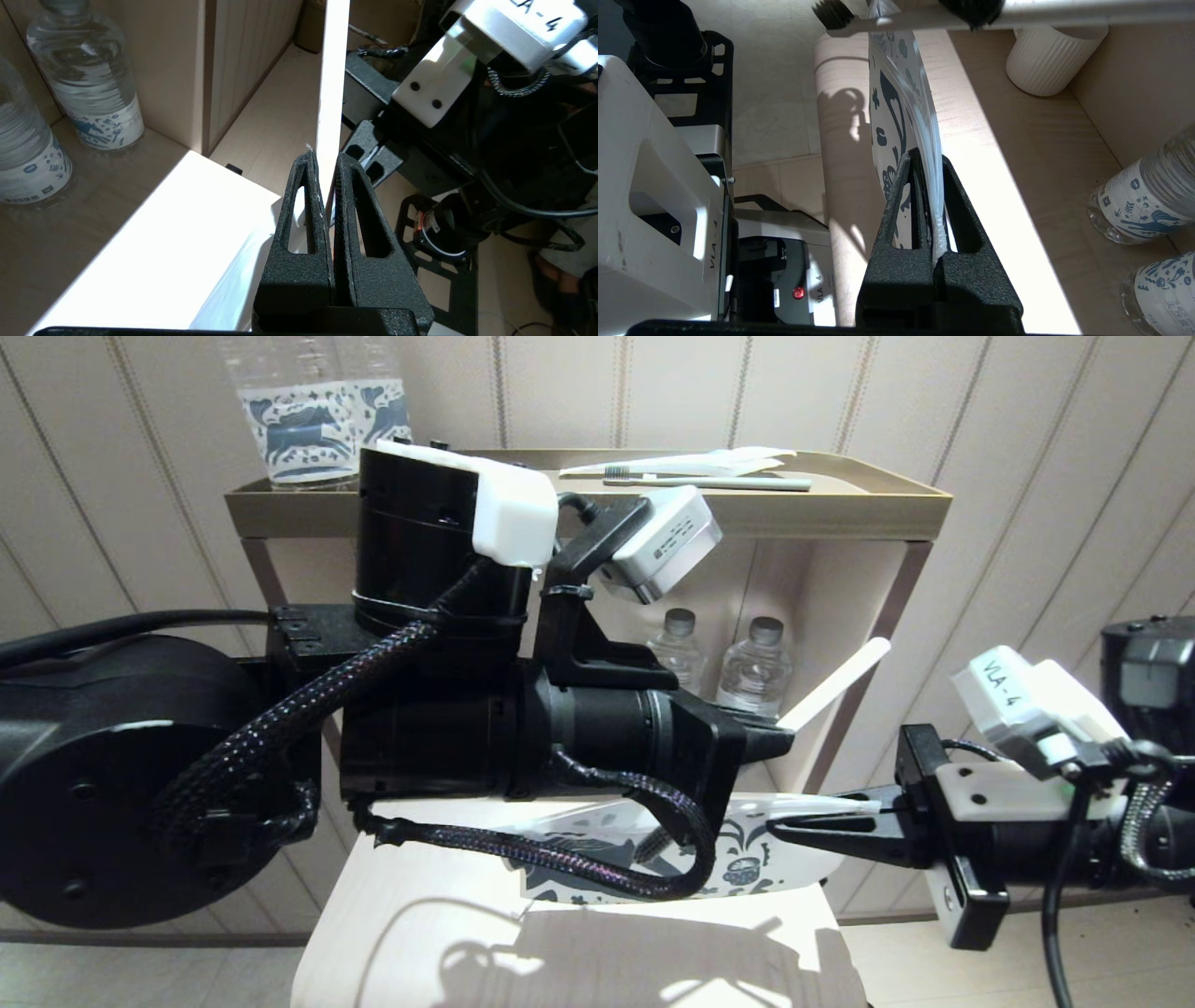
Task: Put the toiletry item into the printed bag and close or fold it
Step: Place the toothbrush in the storage bag
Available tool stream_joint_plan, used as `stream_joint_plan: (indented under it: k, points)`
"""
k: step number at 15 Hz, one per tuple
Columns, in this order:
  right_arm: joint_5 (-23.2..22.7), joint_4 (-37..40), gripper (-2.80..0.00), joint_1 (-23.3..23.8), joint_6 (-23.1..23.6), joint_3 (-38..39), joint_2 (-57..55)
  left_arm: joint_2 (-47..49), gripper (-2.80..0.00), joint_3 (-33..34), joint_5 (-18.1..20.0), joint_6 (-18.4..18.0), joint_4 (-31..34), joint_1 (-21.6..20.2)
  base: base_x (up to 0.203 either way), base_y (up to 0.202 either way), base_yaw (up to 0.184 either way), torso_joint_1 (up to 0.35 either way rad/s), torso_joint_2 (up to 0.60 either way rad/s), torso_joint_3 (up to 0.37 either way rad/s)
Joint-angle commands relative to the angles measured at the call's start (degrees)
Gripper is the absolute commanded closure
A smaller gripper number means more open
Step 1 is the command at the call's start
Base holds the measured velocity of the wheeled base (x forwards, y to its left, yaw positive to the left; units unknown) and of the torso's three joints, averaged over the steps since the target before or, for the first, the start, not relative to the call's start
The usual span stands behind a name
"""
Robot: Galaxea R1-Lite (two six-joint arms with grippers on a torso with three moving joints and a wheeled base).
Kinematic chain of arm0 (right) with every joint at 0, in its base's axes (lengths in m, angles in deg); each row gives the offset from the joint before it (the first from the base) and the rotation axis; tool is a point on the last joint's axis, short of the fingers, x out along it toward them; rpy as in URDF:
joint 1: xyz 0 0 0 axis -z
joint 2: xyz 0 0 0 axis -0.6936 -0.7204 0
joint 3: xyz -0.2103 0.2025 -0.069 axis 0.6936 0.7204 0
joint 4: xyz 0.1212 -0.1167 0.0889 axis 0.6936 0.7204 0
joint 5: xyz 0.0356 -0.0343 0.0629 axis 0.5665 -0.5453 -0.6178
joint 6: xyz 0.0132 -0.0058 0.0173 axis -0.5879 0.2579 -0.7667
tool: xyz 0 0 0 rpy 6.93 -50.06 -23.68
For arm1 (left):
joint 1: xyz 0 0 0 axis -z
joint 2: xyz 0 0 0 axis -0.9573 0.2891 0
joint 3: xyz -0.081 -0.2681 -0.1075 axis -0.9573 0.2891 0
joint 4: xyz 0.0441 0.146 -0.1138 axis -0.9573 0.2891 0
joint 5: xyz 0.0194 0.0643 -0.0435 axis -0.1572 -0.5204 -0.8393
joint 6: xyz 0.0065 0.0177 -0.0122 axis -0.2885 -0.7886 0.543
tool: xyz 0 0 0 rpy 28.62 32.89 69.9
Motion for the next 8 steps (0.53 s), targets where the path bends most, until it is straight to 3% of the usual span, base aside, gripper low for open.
stream_joint_plan:
  k: [1,6,8]
  points:
    - [-0.31,-0.12,0.0,0.0,0.16,0.05,-0.14,1.43,0.0,-0.2,0.1,0.04,-0.09,0.0,0.0,0.0,0.0,0.0,0.0,0.0]
    - [-0.31,-0.16,0.0,-0.09,0.16,0.05,-0.36,1.52,0.0,-0.52,0.1,-0.19,-0.09,0.0,0.0,0.0,0.0,0.0,0.0,0.0]
    - [-0.31,-0.16,0.0,-0.09,0.16,-0.04,-0.51,0.24,0.0,-0.7,0.23,-3.07,0.02,0.0,0.0,0.0,0.0,0.0,0.0,0.0]
